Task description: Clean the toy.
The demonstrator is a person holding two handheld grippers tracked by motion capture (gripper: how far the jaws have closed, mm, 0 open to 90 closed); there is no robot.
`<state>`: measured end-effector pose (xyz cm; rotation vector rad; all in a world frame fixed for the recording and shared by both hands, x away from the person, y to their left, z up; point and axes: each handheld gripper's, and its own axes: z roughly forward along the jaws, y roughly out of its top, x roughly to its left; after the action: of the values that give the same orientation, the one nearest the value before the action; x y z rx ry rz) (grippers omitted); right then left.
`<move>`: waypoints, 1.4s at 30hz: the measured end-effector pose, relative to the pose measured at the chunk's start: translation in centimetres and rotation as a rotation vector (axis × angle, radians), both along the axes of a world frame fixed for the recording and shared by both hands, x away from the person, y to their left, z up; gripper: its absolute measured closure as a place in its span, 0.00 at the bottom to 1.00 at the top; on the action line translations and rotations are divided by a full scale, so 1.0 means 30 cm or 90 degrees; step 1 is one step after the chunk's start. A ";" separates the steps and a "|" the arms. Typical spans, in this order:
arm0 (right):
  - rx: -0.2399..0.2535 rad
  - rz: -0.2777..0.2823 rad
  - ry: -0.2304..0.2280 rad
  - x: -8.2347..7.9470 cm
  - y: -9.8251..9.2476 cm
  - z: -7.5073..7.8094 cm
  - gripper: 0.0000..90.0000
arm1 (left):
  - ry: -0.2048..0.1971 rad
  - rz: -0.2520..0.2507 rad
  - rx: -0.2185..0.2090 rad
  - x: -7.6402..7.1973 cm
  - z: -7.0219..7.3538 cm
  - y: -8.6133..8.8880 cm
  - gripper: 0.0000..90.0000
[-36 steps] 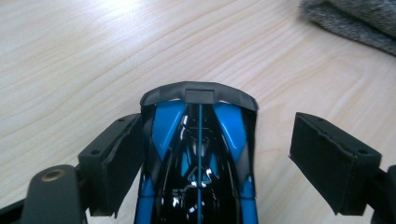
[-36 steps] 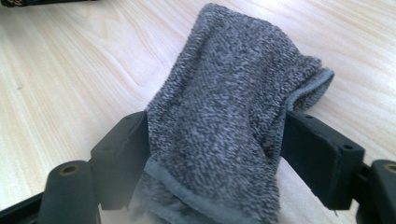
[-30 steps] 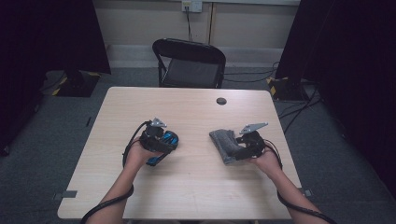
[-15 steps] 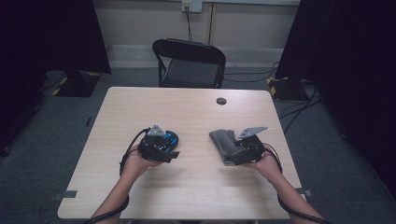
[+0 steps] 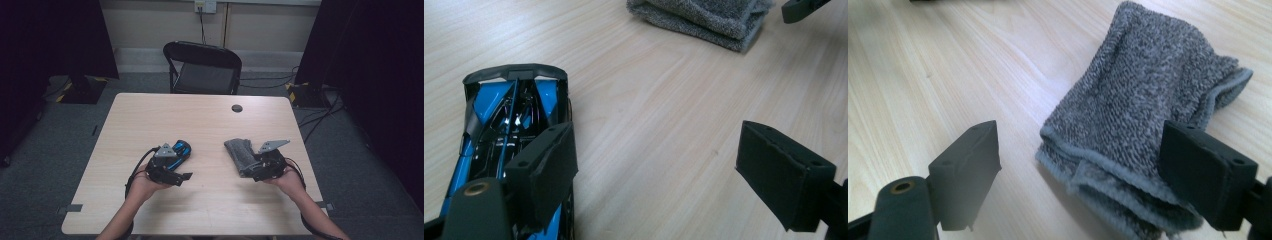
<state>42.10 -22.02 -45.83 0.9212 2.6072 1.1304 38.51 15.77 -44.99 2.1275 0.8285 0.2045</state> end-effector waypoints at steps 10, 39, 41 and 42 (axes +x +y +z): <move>-0.005 -0.008 0.000 -0.024 -0.038 -0.014 0.18 | -0.007 -0.017 -0.005 -0.047 -0.018 -0.009 0.18; -0.020 -0.031 -0.010 -0.086 -0.142 0.005 0.18 | -0.006 -0.109 0.004 -0.145 -0.091 -0.102 0.20; -0.029 -0.036 -0.011 -0.101 -0.163 0.001 0.18 | -0.009 -0.111 0.004 -0.147 -0.093 -0.105 0.20; -0.030 -0.038 -0.011 -0.107 -0.170 0.000 0.18 | -0.008 -0.116 0.005 -0.149 -0.096 -0.108 0.20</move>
<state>38.90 -27.13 -45.85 0.9691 2.5629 1.0534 34.05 12.52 -47.87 2.1918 0.6237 0.1251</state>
